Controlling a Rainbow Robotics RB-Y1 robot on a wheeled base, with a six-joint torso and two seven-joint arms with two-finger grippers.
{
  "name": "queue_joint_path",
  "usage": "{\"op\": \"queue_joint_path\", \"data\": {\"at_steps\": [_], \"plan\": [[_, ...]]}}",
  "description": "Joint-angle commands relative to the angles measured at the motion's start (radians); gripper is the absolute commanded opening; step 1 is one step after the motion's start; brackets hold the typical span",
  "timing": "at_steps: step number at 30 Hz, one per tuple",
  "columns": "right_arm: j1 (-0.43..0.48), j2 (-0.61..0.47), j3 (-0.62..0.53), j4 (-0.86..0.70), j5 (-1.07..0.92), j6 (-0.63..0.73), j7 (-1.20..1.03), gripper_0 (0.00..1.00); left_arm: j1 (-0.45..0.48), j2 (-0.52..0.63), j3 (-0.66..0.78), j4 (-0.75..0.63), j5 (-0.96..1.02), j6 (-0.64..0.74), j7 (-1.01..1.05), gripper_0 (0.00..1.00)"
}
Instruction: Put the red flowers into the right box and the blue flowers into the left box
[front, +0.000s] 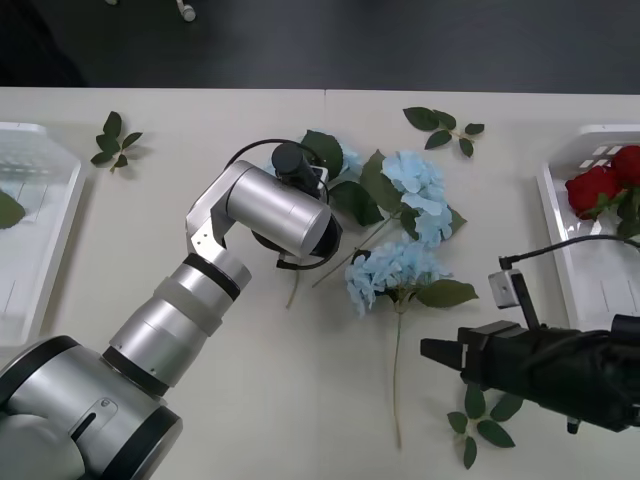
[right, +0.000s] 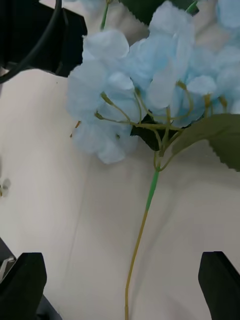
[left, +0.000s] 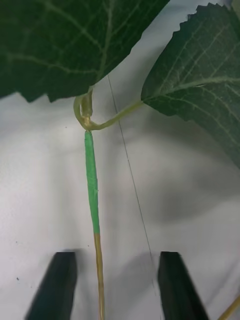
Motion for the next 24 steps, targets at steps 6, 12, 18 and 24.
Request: {"op": "queue_joint_path", "data": {"at_steps": [6, 12, 18, 24], "plan": [[-0.103, 0.005, 0.107, 0.066, 0.041, -0.006, -0.111, 0.90, -0.029, -0.013, 0.006, -0.035, -0.001, -0.006, 0.060, 0.00], [-0.140, 0.017, 0.097, 0.096, 0.053, 0.152, -0.123, 0.90, -0.027, 0.028, 0.008, -0.080, 0.035, -0.006, 0.060, 0.00], [-0.146, 0.054, 0.041, 0.096, 0.058, 0.305, -0.140, 0.90, -0.021, 0.105, 0.008, -0.164, 0.142, 0.000, 0.064, 0.00], [-0.162, 0.126, -0.023, 0.091, 0.060, 0.471, -0.160, 0.90, 0.060, 0.197, 0.014, -0.357, 0.189, -0.001, 0.084, 0.00]]}}
